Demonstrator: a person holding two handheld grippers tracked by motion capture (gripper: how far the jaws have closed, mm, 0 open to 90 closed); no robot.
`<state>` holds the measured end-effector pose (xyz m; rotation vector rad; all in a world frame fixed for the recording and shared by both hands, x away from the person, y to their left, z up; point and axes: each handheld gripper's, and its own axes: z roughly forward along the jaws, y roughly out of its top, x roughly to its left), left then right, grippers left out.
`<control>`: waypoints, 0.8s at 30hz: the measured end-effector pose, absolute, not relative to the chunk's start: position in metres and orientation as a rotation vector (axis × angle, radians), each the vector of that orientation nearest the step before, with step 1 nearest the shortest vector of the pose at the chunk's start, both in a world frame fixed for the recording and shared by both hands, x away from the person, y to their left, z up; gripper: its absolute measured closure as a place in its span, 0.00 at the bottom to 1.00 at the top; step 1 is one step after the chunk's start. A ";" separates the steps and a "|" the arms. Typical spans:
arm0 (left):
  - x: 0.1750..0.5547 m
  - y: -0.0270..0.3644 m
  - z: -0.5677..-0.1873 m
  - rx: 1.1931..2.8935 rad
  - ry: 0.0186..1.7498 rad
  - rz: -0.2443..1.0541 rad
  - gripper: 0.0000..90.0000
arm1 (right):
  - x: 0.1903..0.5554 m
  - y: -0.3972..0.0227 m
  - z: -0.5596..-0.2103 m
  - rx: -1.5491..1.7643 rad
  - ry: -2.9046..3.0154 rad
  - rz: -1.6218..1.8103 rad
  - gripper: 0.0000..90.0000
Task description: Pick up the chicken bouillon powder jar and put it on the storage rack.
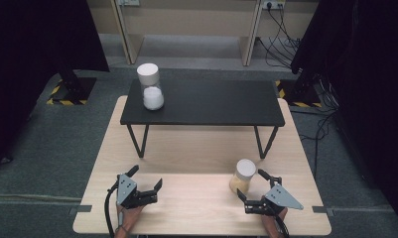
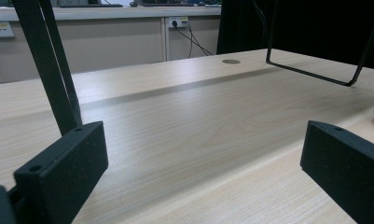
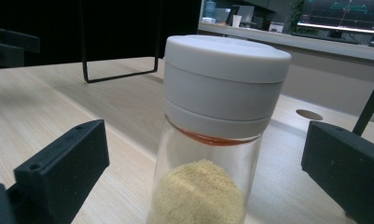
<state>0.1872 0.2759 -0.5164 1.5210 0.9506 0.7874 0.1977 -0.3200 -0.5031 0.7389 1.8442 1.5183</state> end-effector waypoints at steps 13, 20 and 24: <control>0.186 0.276 -0.517 1.517 0.950 0.787 0.00 | 0.198 -0.322 -0.506 0.747 1.824 1.551 0.00; 0.185 0.275 -0.517 1.521 0.942 0.791 0.00 | 0.198 -0.317 -0.505 0.746 1.823 1.529 0.01; 0.185 0.276 -0.517 1.519 0.940 0.790 0.00 | 0.200 -0.317 -0.505 0.747 1.827 1.529 0.01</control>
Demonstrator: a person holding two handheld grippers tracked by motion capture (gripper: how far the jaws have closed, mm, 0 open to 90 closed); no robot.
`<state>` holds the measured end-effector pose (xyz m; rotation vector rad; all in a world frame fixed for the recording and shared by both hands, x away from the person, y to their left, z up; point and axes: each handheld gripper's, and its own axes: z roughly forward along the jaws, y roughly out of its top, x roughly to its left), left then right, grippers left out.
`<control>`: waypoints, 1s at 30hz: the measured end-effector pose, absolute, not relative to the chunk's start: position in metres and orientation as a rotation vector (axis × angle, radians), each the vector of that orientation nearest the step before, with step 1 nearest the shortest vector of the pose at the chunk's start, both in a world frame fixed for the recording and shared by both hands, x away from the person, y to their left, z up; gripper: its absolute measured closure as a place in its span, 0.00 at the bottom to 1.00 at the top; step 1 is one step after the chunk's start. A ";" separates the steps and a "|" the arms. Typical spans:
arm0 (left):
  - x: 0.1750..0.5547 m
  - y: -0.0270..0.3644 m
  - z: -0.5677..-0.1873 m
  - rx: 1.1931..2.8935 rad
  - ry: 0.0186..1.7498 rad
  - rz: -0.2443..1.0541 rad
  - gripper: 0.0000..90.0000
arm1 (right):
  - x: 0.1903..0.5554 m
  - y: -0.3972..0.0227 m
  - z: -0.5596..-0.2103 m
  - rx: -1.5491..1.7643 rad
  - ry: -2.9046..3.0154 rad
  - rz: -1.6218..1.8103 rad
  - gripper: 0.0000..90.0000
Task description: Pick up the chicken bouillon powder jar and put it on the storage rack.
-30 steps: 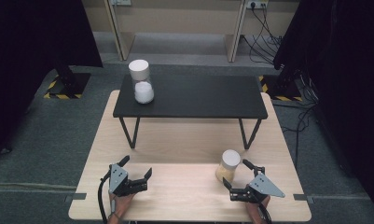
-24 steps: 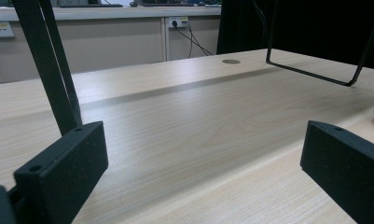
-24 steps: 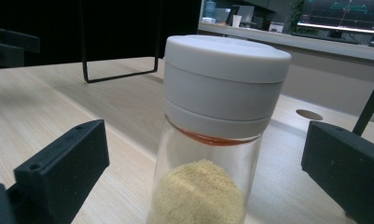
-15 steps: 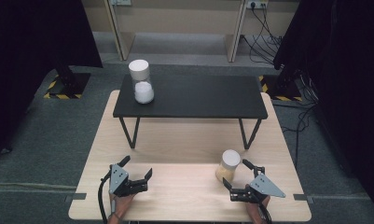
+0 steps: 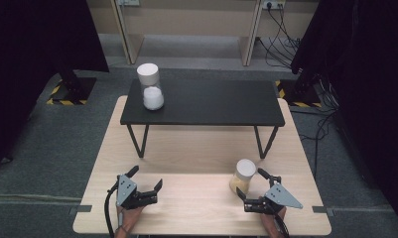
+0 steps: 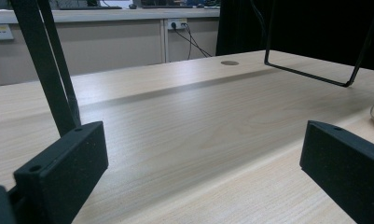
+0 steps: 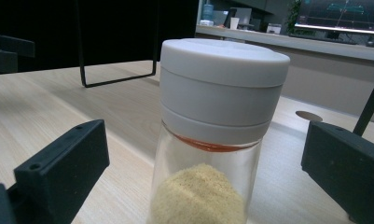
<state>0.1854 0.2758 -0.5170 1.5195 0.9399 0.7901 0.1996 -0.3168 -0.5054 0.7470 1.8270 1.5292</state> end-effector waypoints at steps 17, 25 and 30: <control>0.184 0.275 -0.517 1.516 0.930 0.797 0.01 | 0.203 -0.303 -0.508 0.831 1.795 1.554 0.01; 0.184 0.275 -0.517 1.517 0.932 0.794 0.01 | 0.200 -0.296 -0.503 0.839 1.826 1.516 0.01; 0.184 0.275 -0.517 1.522 0.933 0.794 0.01 | 0.199 -0.294 -0.498 0.857 1.813 1.508 0.05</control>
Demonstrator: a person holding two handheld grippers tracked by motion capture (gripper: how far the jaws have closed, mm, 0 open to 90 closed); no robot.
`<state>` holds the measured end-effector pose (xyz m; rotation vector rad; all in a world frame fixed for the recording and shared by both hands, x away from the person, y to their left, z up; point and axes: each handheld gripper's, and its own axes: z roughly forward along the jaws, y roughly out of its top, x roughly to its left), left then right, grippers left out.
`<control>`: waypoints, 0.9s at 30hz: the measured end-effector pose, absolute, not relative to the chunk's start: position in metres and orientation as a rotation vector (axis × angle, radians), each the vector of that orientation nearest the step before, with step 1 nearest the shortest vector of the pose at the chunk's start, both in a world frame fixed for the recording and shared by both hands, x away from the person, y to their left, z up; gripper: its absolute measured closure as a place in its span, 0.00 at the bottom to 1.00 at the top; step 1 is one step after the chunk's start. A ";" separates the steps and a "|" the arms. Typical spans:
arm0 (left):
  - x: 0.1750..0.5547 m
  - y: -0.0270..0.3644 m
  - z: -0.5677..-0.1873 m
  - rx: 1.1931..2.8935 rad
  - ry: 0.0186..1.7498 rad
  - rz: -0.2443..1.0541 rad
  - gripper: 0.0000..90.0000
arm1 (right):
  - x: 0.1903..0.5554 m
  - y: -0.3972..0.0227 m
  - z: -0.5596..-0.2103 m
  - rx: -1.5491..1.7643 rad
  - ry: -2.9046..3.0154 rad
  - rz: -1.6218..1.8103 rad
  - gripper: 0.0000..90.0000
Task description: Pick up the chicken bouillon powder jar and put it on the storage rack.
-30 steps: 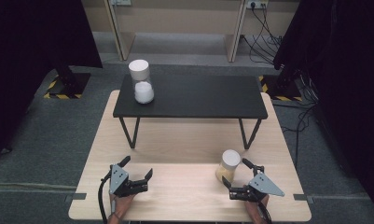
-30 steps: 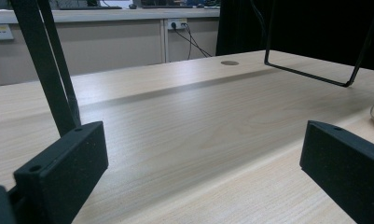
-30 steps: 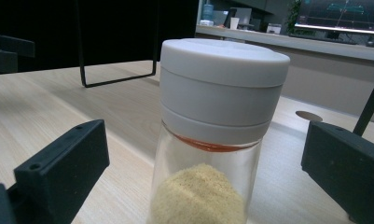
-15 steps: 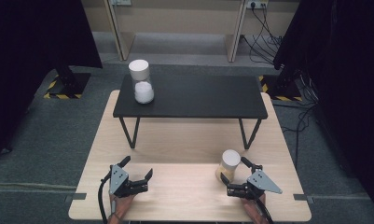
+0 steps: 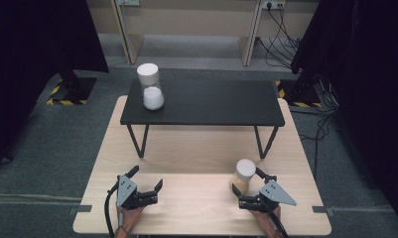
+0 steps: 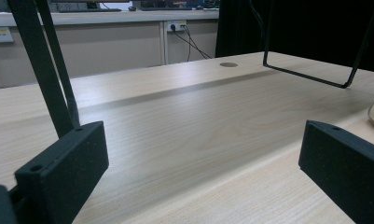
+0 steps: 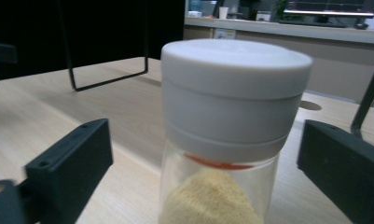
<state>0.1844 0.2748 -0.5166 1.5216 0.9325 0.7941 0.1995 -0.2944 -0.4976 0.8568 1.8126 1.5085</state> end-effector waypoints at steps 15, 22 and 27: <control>0.185 0.275 -0.516 1.527 0.930 0.792 0.01 | 0.202 -0.283 -0.494 0.893 1.782 1.453 0.34; 0.185 0.275 -0.516 1.527 0.930 0.794 0.01 | 0.205 -0.282 -0.492 0.902 1.794 1.458 0.38; 0.185 0.275 -0.517 1.526 0.930 0.795 0.01 | 0.204 -0.281 -0.489 0.923 1.797 1.454 0.38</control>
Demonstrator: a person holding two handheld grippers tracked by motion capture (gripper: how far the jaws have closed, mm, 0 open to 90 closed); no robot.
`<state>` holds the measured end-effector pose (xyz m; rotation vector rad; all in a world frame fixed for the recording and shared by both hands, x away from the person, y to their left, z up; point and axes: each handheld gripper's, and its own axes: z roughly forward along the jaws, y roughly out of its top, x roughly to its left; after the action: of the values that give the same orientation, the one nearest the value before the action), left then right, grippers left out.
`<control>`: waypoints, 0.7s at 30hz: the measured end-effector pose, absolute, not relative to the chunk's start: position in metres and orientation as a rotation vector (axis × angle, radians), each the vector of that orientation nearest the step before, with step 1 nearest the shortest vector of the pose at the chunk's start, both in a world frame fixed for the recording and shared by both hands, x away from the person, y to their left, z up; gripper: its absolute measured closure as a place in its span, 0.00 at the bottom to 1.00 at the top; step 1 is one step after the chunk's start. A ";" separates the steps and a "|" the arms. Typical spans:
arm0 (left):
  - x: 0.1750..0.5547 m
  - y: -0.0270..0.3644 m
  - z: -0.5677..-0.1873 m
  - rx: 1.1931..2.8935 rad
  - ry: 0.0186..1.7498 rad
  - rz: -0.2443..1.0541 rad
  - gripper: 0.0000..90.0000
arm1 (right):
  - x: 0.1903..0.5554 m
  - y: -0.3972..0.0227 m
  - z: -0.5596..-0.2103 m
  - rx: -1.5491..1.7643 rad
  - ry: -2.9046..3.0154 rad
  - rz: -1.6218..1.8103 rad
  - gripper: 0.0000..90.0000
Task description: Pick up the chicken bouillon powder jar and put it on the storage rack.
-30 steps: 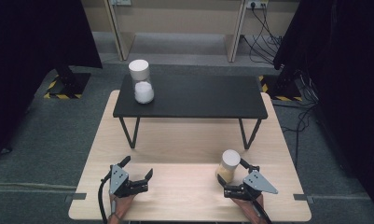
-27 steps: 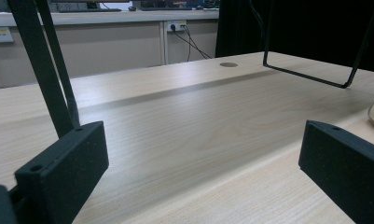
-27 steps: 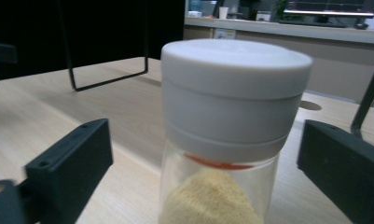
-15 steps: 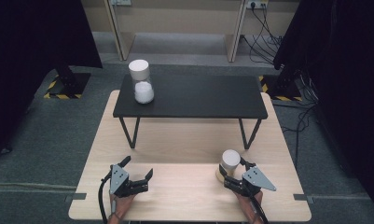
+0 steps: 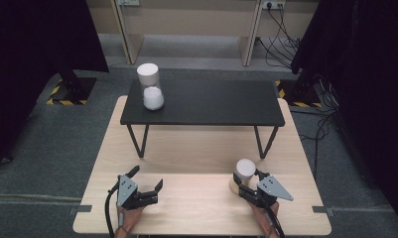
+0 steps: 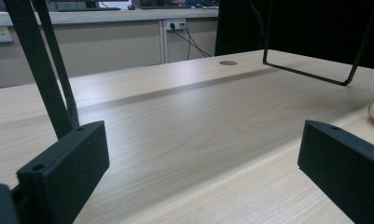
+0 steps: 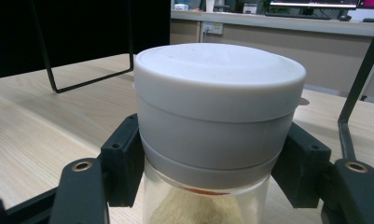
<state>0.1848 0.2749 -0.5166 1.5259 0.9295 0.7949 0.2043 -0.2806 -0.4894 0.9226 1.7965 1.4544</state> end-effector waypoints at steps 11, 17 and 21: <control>0.185 0.275 -0.517 1.525 0.924 0.794 0.00 | 0.200 -0.283 -0.483 0.946 1.765 1.457 0.38; 0.185 0.275 -0.517 1.525 0.923 0.795 0.00 | 0.199 -0.287 -0.475 0.962 1.754 1.464 0.38; 0.184 0.275 -0.517 1.523 0.924 0.794 0.00 | 0.199 -0.288 -0.470 0.959 1.756 1.463 0.38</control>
<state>0.1845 0.2750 -0.5170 1.5233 0.9239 0.7939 0.1992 -0.2880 -0.4695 0.9588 1.7555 1.4634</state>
